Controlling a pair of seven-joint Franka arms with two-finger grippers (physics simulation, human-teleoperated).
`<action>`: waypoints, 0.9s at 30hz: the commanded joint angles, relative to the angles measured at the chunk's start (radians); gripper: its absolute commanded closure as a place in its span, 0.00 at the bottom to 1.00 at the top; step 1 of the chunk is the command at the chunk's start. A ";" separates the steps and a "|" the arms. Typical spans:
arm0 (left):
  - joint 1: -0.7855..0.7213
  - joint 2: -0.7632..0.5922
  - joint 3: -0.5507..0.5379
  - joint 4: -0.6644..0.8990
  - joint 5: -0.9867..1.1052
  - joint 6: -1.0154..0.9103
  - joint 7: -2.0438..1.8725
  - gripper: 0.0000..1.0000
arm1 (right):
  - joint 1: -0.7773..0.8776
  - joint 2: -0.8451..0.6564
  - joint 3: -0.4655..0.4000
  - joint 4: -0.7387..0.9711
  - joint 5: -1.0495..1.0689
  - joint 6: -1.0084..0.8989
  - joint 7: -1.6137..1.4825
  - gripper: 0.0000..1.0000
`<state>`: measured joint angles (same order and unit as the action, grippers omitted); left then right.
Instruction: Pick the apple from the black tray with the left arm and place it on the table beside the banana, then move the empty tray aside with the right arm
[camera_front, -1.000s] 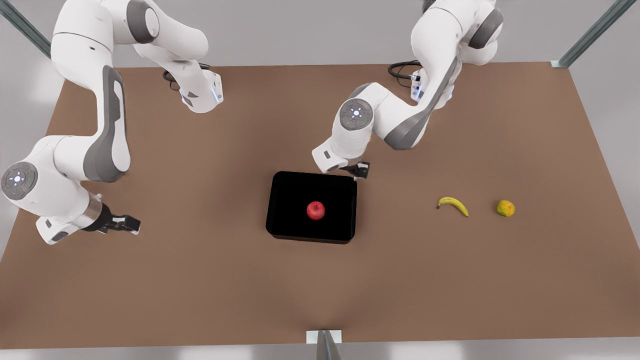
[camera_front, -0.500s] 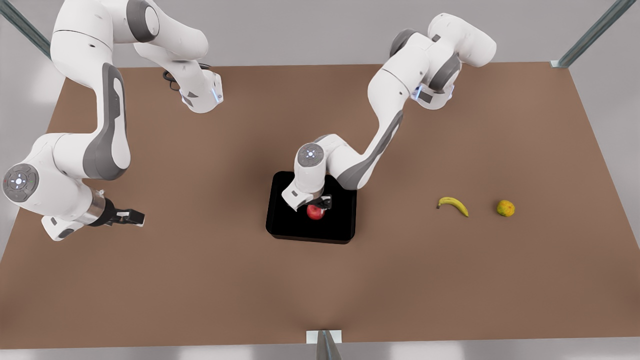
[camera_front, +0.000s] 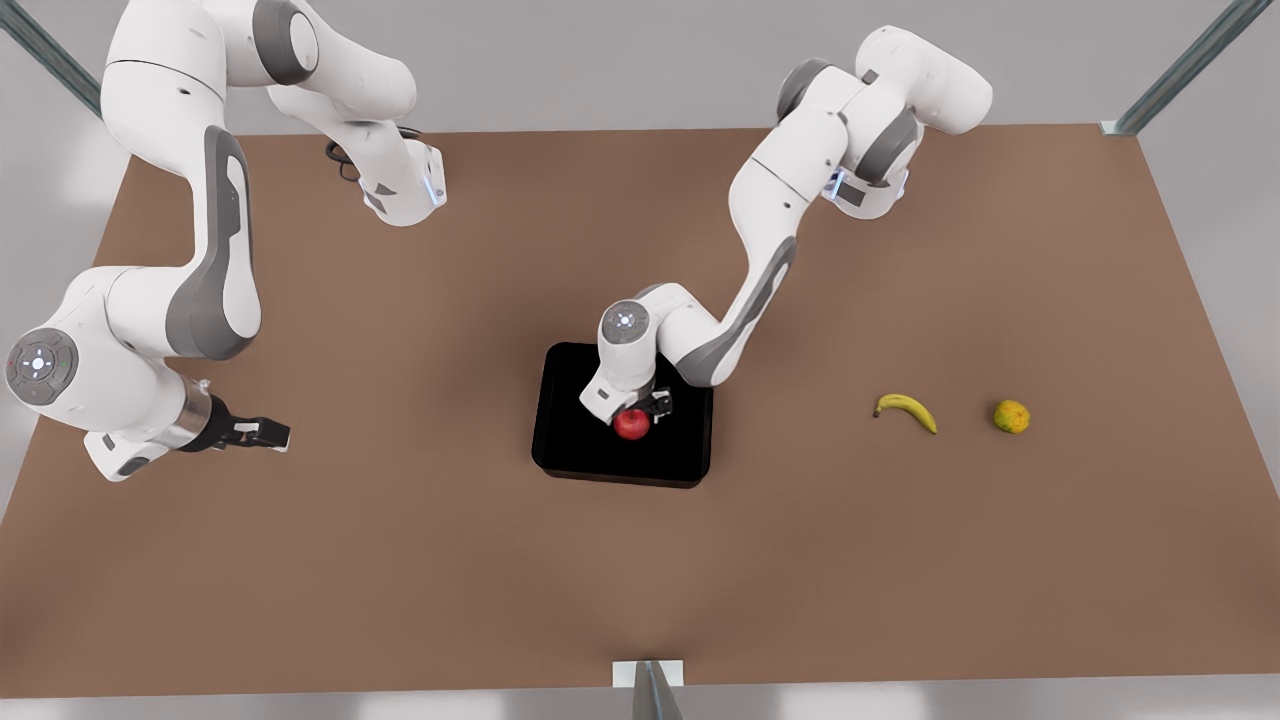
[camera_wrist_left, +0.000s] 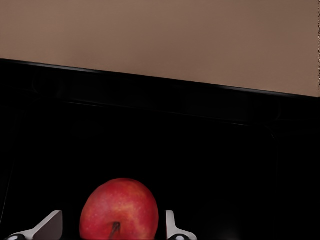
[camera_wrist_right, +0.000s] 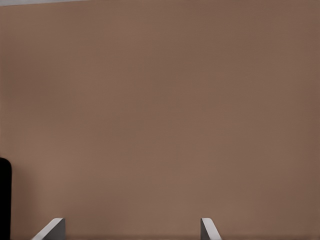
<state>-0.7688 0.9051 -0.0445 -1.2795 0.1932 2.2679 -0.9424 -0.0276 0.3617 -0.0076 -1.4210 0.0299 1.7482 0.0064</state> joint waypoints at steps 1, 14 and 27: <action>0.000 0.009 0.000 -0.001 0.003 0.056 -0.125 0.00 | 0.000 -0.001 0.000 0.001 0.001 -0.001 0.000 0.00; 0.002 0.044 0.002 -0.003 0.005 0.065 -0.124 0.24 | 0.000 -0.001 -0.002 0.001 -0.001 -0.001 0.000 0.00; 0.669 -0.267 0.003 -0.067 -0.107 -0.461 1.096 0.23 | 0.112 -0.007 0.195 0.149 -0.010 -0.165 0.478 0.00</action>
<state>-0.1428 0.6227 -0.0421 -1.3358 0.0965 1.8780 -0.7261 0.0616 0.3536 0.1636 -1.2933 0.0218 1.6685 0.0709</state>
